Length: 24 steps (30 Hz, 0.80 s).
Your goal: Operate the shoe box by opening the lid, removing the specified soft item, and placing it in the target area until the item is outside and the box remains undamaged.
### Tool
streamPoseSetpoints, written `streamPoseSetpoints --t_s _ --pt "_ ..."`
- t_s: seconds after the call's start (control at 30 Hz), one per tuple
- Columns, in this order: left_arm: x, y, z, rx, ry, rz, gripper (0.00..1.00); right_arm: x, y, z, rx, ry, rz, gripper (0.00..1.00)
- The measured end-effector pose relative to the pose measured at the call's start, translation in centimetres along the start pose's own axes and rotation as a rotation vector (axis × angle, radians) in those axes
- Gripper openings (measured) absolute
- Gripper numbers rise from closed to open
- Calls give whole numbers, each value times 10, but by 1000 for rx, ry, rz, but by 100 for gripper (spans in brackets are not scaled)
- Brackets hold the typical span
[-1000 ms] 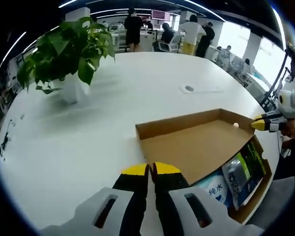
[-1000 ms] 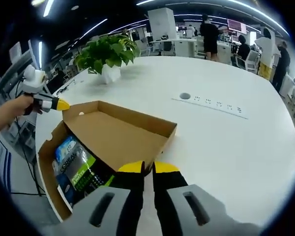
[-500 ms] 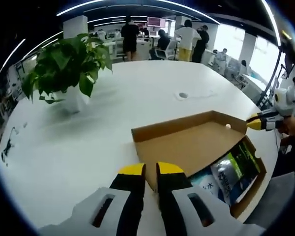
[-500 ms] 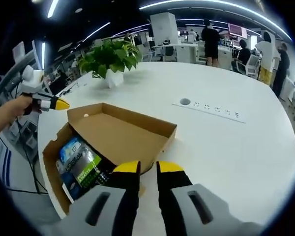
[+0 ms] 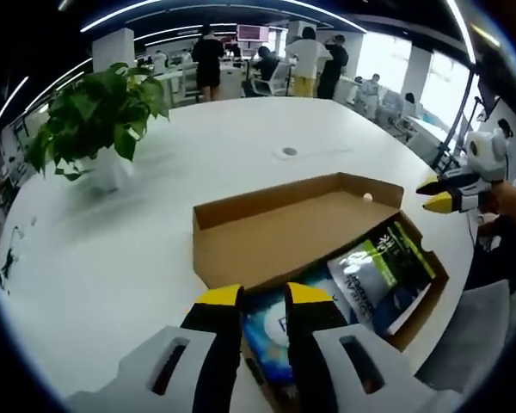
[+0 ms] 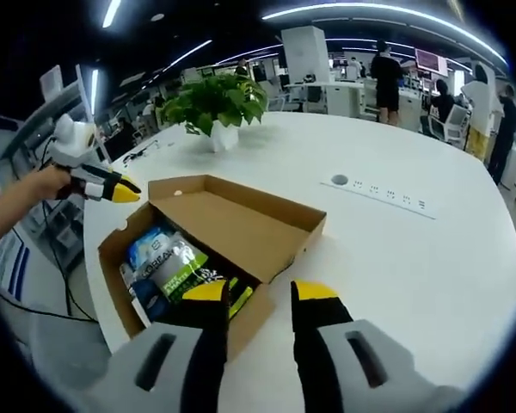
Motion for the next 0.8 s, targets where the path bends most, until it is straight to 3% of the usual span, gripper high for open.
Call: streamPoseSetpoints --t_s 0.43,0.8 --pt "21 -38 6 114 7 -13 21 15 17 -18 -51 -9 -28 36" --pt "28 -64 20 257 -8 -38 25 31 26 -23 -83 -6 -35 43"
Point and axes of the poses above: the point that each gripper's makers call its tool centre point, and the gripper's own axes: z roughly forward along the fingers, y roughly to its left, x roughly out of its underside, the point moved 10 cm from there along -z, roughly backward along the fingers, and after that the axes turned 11 degrees about z, right-handed, at the moved point
